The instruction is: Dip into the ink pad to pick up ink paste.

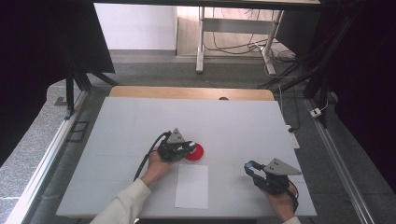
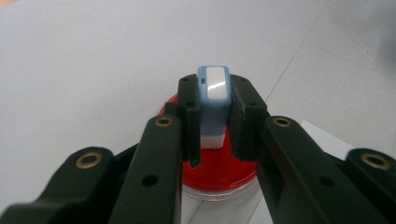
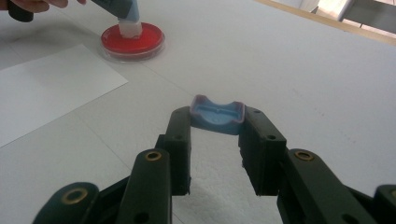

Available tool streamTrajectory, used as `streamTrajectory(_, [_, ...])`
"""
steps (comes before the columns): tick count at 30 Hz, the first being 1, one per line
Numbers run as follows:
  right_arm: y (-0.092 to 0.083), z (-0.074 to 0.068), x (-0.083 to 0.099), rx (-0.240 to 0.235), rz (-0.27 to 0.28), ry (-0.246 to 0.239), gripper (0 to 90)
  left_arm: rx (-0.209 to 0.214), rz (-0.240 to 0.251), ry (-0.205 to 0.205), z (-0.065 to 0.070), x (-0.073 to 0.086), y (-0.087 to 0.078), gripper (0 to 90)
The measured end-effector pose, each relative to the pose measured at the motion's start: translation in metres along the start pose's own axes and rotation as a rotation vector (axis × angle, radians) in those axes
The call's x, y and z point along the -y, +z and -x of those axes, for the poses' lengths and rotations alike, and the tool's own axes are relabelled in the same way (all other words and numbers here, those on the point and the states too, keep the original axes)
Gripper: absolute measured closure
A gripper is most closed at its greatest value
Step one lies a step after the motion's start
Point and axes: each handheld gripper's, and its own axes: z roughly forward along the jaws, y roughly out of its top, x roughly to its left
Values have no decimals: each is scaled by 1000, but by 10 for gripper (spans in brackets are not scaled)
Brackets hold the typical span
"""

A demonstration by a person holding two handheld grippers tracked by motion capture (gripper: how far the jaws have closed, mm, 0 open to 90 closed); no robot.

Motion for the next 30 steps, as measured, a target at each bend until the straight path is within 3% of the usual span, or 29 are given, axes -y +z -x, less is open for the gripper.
streamTrajectory(6, [0, 0, 0, 1, -3, -1, 645, -27, -14, 32, 5, -2, 1, 760])
streamTrajectory(18, [0, 0, 0, 18, -17, 1, 645, -26, -14, 31, 5, -2, 0, 761])
streamTrajectory(20, [0, 1, 0, 19, -18, 6, 645, -23, 10, 44, 4, -2, -2, 760])
streamTrajectory(25, [1, 2, 0, 12, -18, 3, 645, -35, 12, 52, 6, -4, -2, 758])
streamTrajectory(30, [1, 0, 0, 10, -15, 4, 645, -32, 45, 43, 7, -7, -7, 758])
